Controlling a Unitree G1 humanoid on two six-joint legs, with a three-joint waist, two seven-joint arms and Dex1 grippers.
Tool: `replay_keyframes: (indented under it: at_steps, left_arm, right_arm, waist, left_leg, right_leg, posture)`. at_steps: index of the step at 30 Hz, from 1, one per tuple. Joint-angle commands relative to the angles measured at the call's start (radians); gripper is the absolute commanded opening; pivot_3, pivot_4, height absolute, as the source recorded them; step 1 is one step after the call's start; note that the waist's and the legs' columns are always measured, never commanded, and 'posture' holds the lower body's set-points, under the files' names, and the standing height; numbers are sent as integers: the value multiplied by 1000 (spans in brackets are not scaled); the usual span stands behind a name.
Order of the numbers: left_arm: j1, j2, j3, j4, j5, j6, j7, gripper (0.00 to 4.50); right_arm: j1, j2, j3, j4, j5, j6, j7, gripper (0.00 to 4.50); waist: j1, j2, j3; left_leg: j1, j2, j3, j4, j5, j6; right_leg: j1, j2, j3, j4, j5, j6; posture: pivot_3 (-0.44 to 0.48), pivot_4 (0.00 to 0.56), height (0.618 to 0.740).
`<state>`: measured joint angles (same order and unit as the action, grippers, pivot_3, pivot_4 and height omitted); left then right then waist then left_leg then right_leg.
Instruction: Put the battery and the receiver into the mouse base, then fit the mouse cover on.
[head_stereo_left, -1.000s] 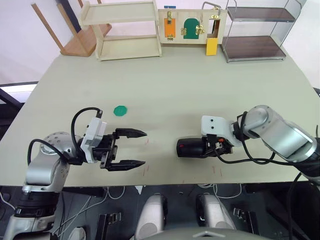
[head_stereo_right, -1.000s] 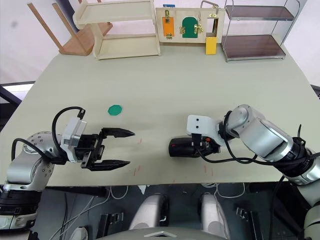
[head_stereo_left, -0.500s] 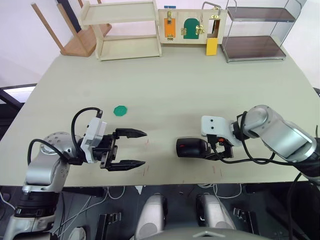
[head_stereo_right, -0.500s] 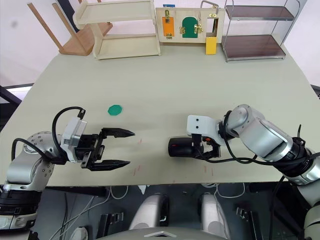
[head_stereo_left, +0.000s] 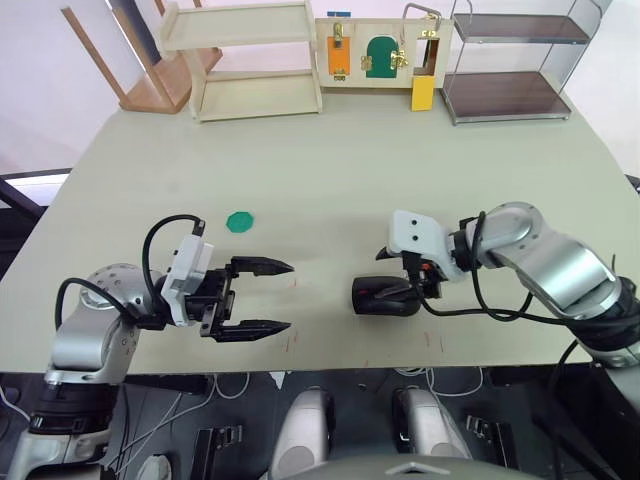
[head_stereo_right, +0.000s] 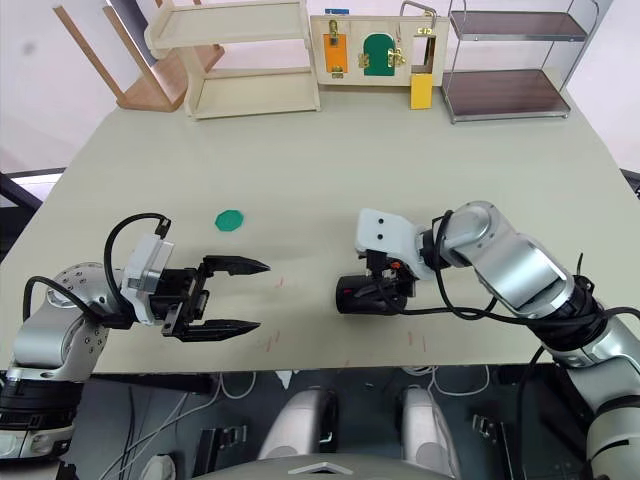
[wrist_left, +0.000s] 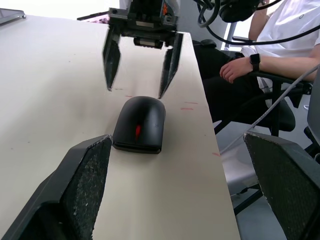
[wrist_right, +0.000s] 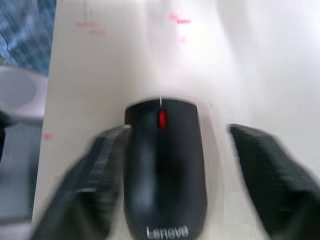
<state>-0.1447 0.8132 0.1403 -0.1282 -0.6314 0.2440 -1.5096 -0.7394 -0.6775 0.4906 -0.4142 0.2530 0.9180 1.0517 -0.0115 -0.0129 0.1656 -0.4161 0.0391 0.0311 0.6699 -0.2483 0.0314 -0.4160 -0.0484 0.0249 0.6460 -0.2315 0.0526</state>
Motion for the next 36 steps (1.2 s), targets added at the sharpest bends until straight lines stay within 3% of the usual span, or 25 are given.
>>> replay_keyframes:
  at_steps: [1,16,25,36]
  left_arm:
    - [3,6,9,-11,-9,-12,-13,4500]
    - [12,12,13,-14,-10,-12,-15,4500]
    - [20,21,20,-20,-9,-11,-12,4500]
    - [12,26,18,-19,-12,-6,-11,4500]
  right_arm:
    - [9,16,-8,-16,-10,-34,-27,2475]
    - [-2,141,99,60,-67,-20,-103,2475]
    - [-17,109,213,116,-155,-3,-94,2475]
    - [36,121,62,51,-86,-70,-95,2475]
  waist:
    - [0,0,0]
    - [-2,0,0]
    - [-2,0,0]
    - [-1,0,0]
  left_leg:
    - [0,0,0,0,0,0]
    - [0,0,0,0,0,0]
    - [0,0,0,0,0,0]
    - [0,0,0,0,0,0]
  right_leg:
    - [0,0,0,0,0,0]
    - [0,0,0,1,0,0]
    - [0,0,0,1,0,0]
    - [0,0,0,1,0,0]
  posture:
    - [0,150,740]
    - [0,150,740]
    - [0,150,740]
    - [0,150,740]
